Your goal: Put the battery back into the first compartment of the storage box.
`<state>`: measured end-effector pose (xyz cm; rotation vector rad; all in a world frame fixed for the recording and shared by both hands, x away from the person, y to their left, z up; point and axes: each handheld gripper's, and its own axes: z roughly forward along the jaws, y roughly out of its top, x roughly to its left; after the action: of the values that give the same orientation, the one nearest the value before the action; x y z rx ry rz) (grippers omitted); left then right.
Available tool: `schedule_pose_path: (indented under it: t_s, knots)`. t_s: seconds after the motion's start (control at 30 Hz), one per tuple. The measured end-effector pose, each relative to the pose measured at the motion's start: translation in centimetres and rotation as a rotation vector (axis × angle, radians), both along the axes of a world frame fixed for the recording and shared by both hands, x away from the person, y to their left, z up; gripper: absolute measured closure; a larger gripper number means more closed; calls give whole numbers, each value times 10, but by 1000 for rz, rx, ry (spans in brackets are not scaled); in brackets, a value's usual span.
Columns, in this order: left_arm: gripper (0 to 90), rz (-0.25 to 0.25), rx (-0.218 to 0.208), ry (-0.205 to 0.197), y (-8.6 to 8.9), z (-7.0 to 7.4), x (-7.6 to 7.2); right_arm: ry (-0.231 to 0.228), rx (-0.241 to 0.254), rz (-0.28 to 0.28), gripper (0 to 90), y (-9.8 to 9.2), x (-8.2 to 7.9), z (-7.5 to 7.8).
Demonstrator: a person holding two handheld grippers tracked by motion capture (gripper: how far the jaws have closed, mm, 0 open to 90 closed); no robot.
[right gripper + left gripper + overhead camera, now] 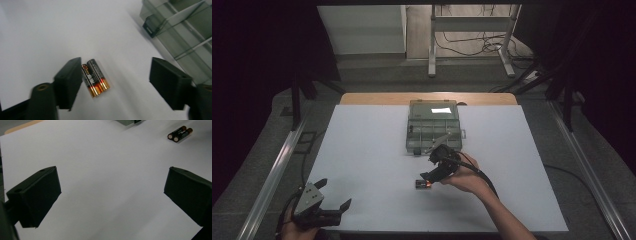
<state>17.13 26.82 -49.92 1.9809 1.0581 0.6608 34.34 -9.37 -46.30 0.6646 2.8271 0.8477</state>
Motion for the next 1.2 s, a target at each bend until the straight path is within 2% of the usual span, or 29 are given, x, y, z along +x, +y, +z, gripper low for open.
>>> schedule_pose_path:
  t_s: [0.13, 0.33, 0.43, 0.63, 0.73, 0.83, 0.9, 1.03, 1.2]
  knots:
    - [15, -3, 6, -2, -1, 0, 0, -11, -36, 14, 388, 7, -2, -8]
    - [15, -1, 0, -2, 0, 0, 0, 19, -88, 52, 550, 17, 1, -22]
    - [15, -3, 1, -3, 0, 0, 0, 40, -99, 70, 597, 21, 2, -28]
    - [15, -4, 1, -3, 0, 0, 0, 55, -115, 94, 658, 26, 3, -34]
    - [15, -4, 1, -2, 0, 0, 0, 76, -117, 105, 684, 26, 6, -37]
    - [15, -4, 1, -3, 0, 0, 0, 76, -154, 107, 729, 29, 7, -44]
    - [15, -5, 1, -2, 0, 0, 0, 69, -151, 115, 760, 29, 9, -45]
    - [15, -5, 0, -4, 0, 0, 0, 64, -158, 109, 762, 30, 7, -44]
    - [15, -6, 4, -6, 0, 0, -1, 63, -129, 98, 763, 27, 9, -42]
